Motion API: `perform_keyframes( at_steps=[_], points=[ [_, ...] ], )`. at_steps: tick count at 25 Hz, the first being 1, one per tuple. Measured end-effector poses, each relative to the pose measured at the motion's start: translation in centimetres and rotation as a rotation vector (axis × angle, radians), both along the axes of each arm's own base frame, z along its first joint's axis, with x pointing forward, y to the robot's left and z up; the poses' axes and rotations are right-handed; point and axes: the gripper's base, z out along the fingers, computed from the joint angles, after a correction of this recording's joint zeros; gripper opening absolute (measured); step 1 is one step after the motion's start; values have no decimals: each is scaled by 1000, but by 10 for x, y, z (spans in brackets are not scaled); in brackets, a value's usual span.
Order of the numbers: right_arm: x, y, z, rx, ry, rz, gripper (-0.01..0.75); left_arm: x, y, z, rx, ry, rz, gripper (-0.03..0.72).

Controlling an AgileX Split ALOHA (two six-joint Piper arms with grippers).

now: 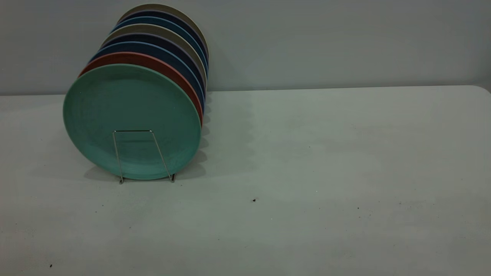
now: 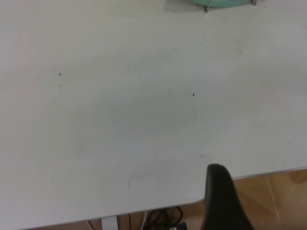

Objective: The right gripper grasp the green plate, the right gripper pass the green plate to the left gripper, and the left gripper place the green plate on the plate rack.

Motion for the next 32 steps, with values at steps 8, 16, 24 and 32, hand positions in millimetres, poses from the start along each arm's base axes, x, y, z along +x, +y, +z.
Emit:
perform_keyframes(
  at_steps=[8,16,24,32],
  points=[
    [-20,-1,0,11,-140,-30,527,-10,1,0,-5,-73,0,460],
    [-20,-1,0,11,-142,-31,527,-16,1,-1,-8,-117,0,460],
    [-21,-1,0,12,-143,-31,527,-16,1,-1,-8,-117,0,460],
    [-21,-1,0,12,-143,-31,527,-16,1,-1,-8,-117,0,460]
  ],
)
